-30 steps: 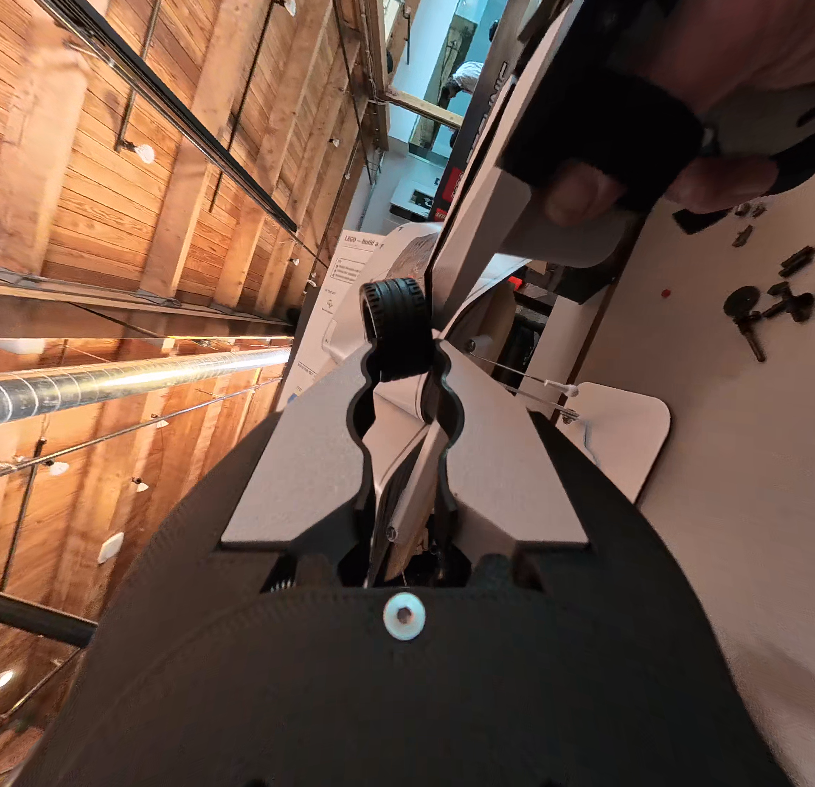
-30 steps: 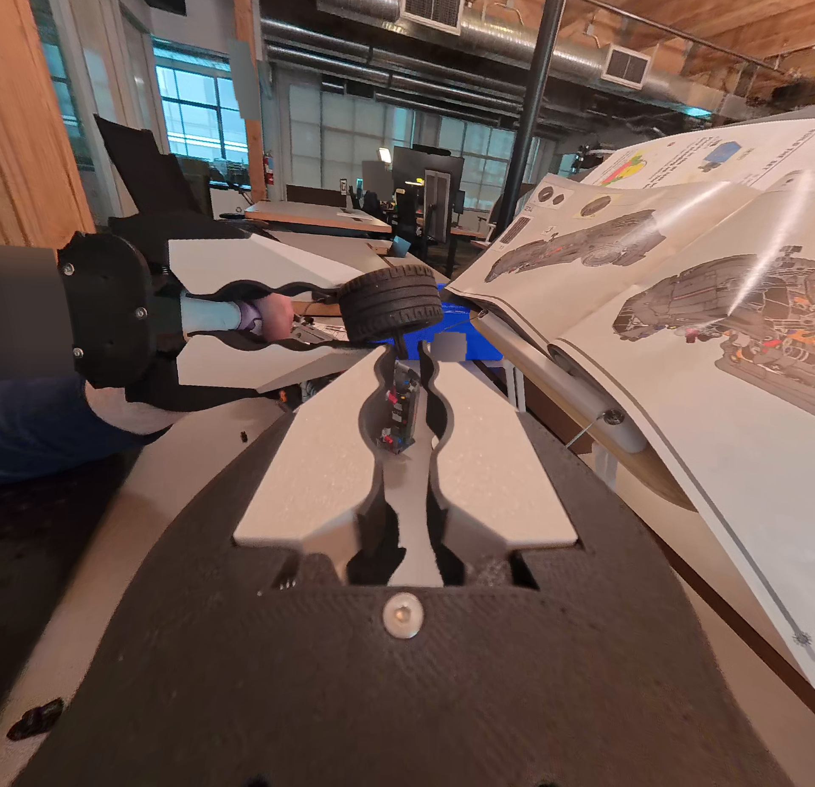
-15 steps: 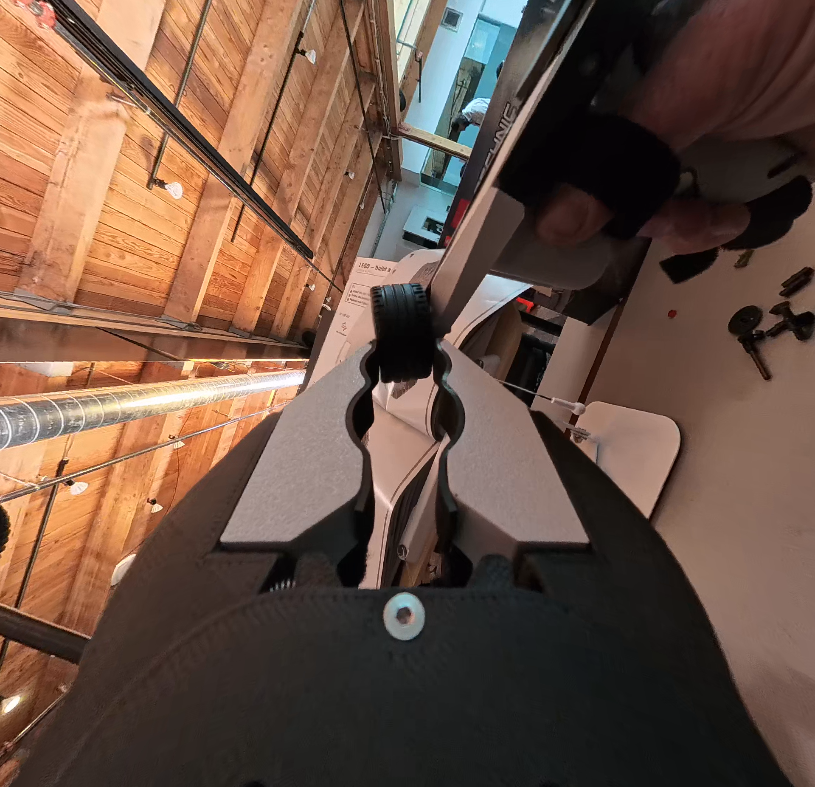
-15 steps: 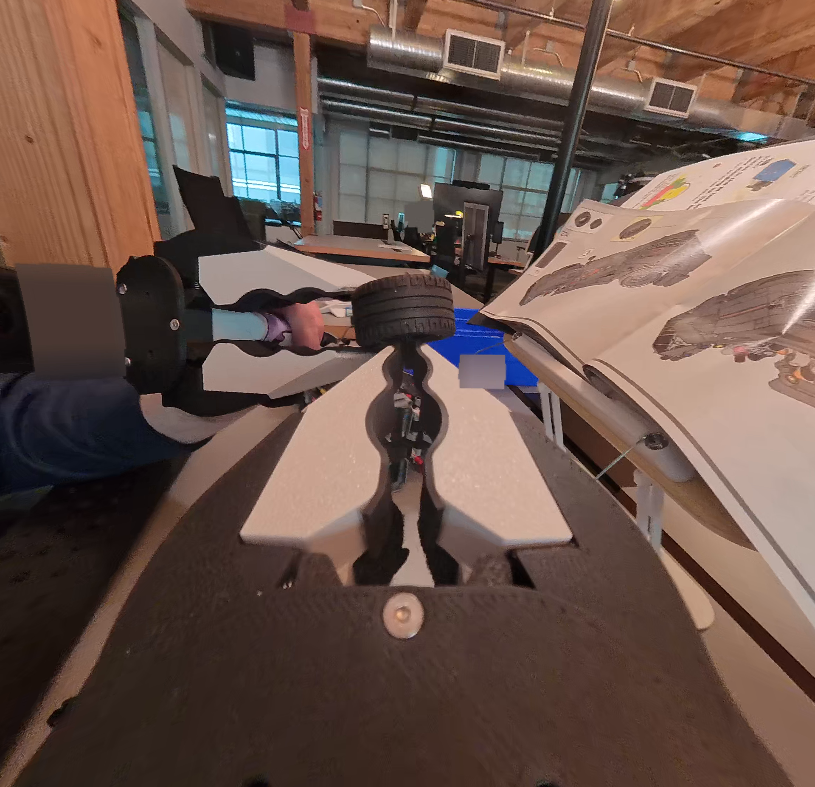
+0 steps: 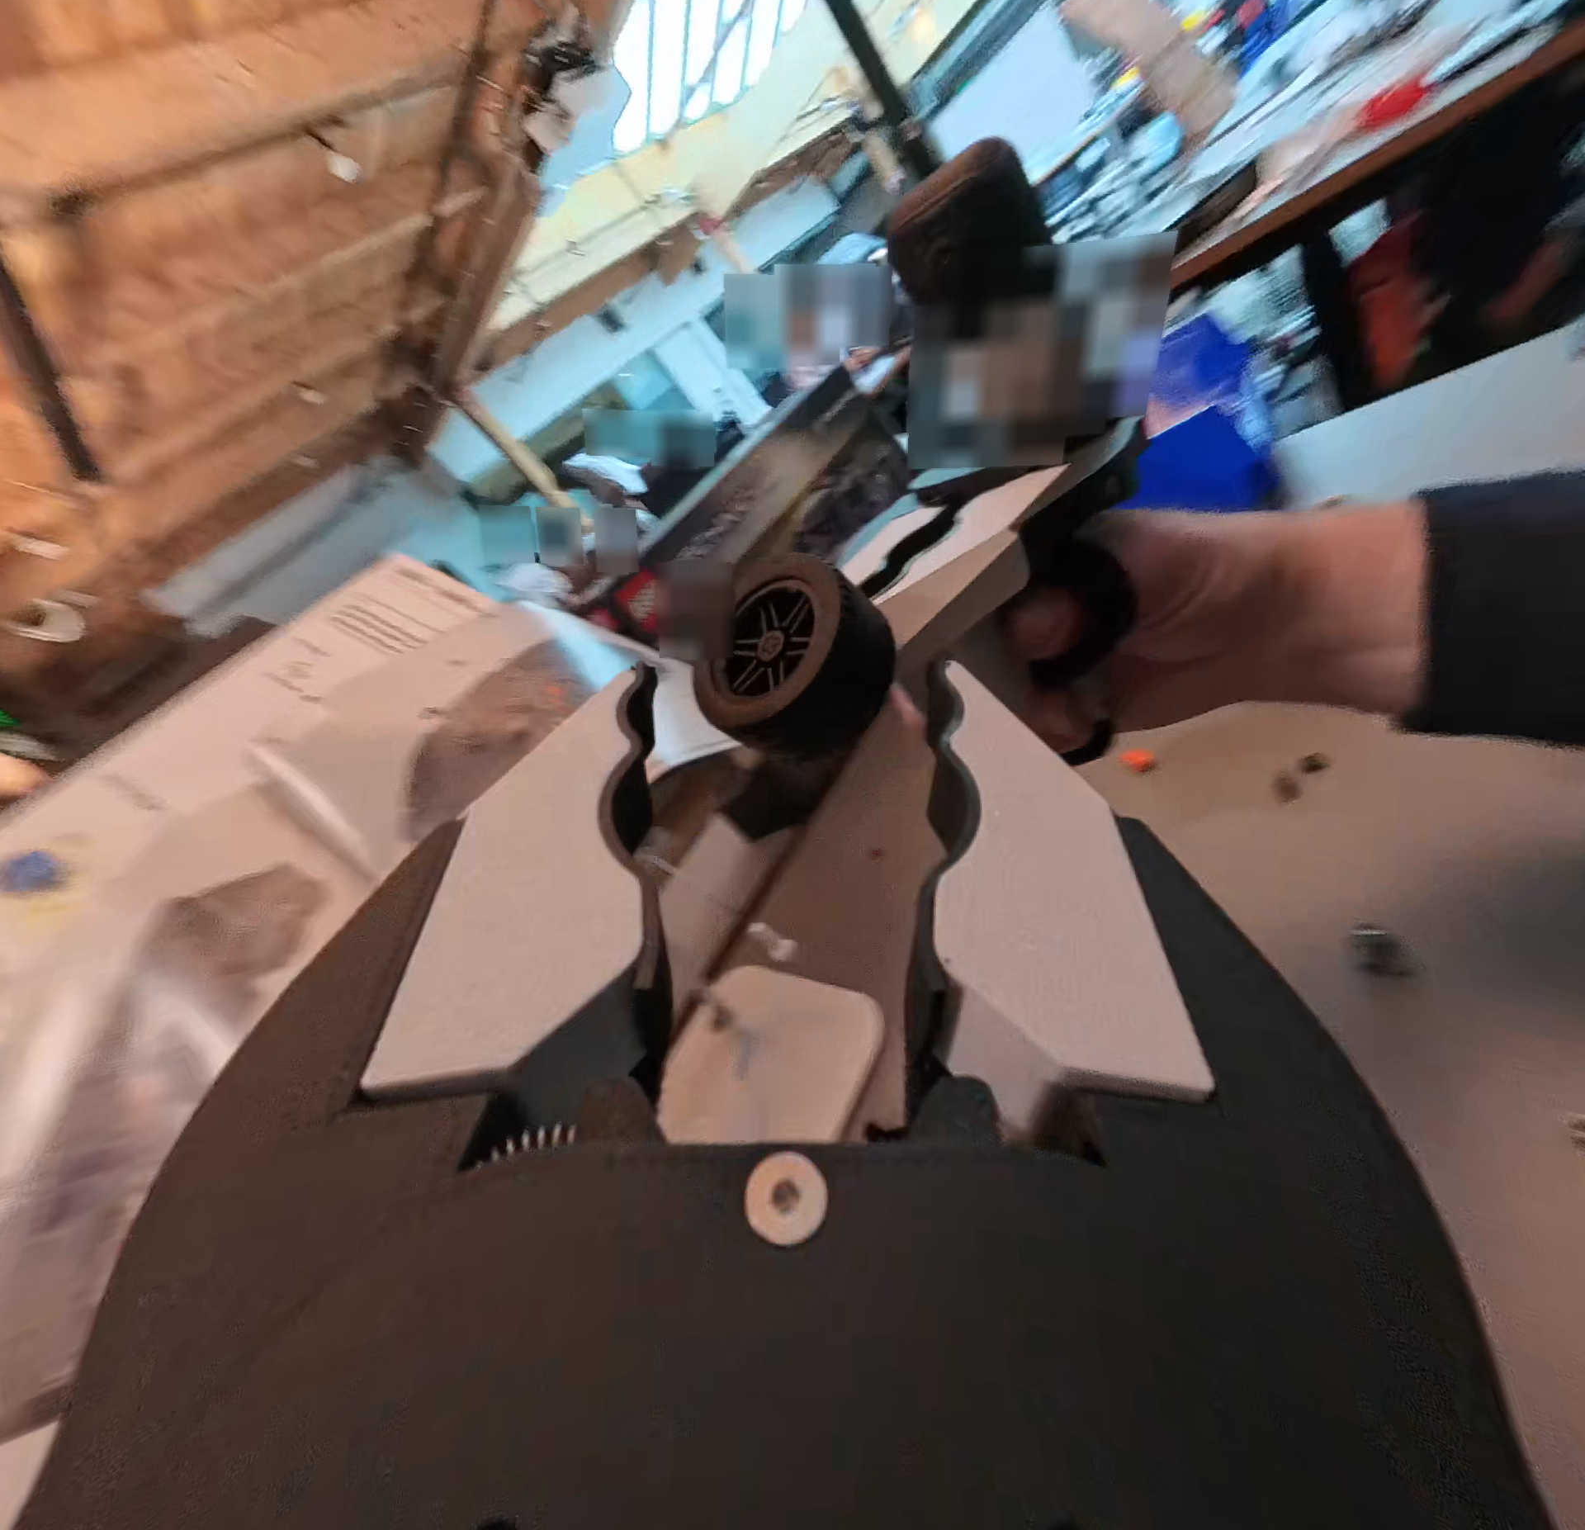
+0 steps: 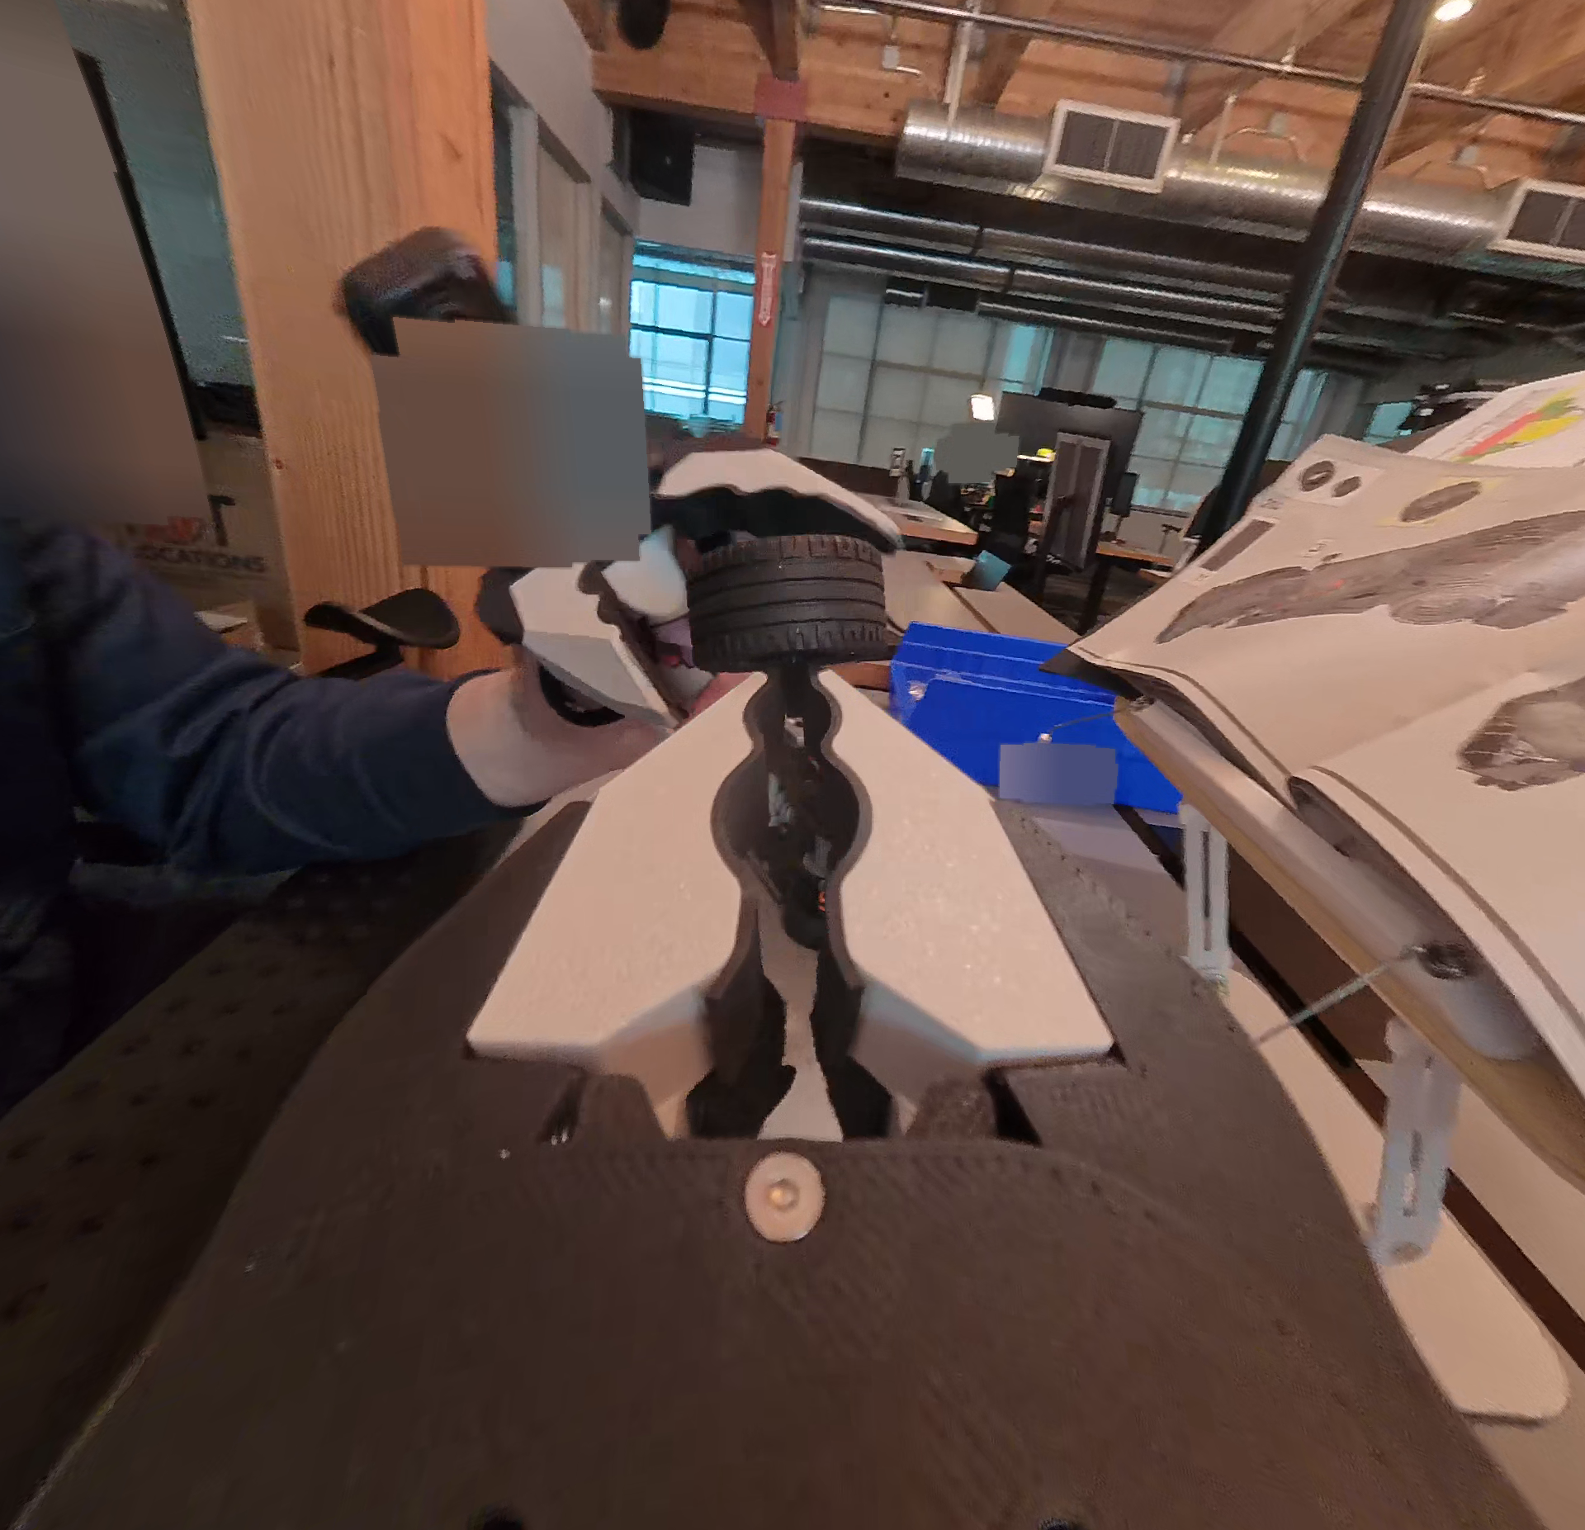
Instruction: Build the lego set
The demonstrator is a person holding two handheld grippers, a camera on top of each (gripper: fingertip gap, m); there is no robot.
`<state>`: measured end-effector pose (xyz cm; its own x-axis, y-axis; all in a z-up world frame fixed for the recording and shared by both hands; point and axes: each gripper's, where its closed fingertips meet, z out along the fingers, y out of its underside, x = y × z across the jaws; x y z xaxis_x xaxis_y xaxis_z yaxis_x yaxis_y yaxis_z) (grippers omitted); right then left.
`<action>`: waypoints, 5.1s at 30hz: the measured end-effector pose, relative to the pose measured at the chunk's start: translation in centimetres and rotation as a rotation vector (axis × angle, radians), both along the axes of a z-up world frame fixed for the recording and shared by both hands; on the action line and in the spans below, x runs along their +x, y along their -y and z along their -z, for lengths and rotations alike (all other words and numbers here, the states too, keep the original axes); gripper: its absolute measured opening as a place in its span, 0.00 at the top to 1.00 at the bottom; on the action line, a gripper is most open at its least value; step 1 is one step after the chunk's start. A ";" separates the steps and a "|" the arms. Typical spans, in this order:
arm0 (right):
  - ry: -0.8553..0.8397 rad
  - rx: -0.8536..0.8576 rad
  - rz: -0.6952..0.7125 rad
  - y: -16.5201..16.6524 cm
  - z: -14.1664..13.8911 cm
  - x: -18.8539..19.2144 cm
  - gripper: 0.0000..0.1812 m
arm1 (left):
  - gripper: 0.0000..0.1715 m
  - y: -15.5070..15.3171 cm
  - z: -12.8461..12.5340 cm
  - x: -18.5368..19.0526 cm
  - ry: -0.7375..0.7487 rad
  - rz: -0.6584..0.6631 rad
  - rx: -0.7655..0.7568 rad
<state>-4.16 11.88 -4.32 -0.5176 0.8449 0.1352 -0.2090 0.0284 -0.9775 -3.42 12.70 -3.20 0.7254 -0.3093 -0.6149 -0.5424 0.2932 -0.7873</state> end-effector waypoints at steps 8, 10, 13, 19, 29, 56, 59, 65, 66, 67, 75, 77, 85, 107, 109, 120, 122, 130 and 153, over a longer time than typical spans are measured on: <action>0.038 0.041 -0.091 1.9 0.9 -0.1 1.00 | 0.72 0.9 1.0 1.3 0.254 0.264 -0.227; 0.040 0.042 -0.082 1.9 0.9 -0.2 1.00 | 0.72 0.9 1.2 1.1 0.240 0.248 -0.226; 0.043 0.038 -0.061 1.7 0.9 -0.5 1.00 | 0.73 0.9 1.0 0.8 0.285 0.251 -0.238; 0.083 0.048 0.056 0.5 1.3 -1.9 0.99 | 0.74 -0.1 1.2 -0.7 0.438 0.234 -0.286; 0.124 0.129 0.266 -0.5 1.3 -3.8 1.00 | 0.76 -1.1 1.2 -3.0 0.664 0.233 -0.344; 0.132 0.184 0.336 -0.3 2.1 -5.2 1.00 | 0.77 -1.0 1.8 -4.5 0.669 0.215 -0.422; 0.155 0.289 0.435 -0.8 2.6 -5.5 0.99 | 0.77 -1.4 2.2 -4.8 0.741 0.193 -0.469; 0.166 0.117 0.318 -0.5 2.6 -5.6 1.00 | 0.77 -1.4 2.5 -5.2 0.748 0.186 -0.485; 0.160 0.066 0.272 -0.3 2.5 -5.5 1.00 | 0.77 -1.3 2.4 -5.0 0.730 0.192 -0.481; 0.158 0.023 0.233 -0.2 2.5 -5.4 1.00 | 0.77 -1.1 2.3 -4.8 0.697 0.197 -0.463; 0.135 -0.092 0.102 0.2 2.6 -5.1 1.00 | 0.78 -0.7 2.4 -4.5 0.595 0.189 -0.442; 0.134 -0.073 0.113 0.2 2.7 -5.1 0.99 | 0.78 -0.6 2.4 -4.4 0.596 0.190 -0.447; 0.149 0.121 0.312 -0.3 3.0 -6.0 0.99 | 0.78 -1.1 2.7 -5.4 0.697 0.154 -0.487; 0.103 0.004 0.165 1.4 1.8 -5.4 1.00 | 0.78 0.9 1.1 -4.7 0.552 0.223 -0.432; 0.093 -0.030 0.128 1.4 1.7 -5.3 0.99 | 0.78 0.8 1.5 -4.5 0.464 0.184 -0.387; 0.054 -0.139 0.043 1.6 1.1 -4.9 0.99 | 0.78 1.0 0.7 -4.2 0.351 0.102 -0.268; 0.047 -0.161 0.019 1.7 0.9 -4.8 0.99 | 0.78 1.1 0.6 -4.0 0.288 0.076 -0.236; 0.035 -0.059 0.076 1.7 1.2 -4.7 0.99 | 0.78 1.2 0.7 -4.1 0.369 0.128 -0.287; 0.047 -0.014 0.129 1.2 1.3 -4.7 0.99 | 0.78 0.7 0.5 -4.3 0.512 0.156 -0.320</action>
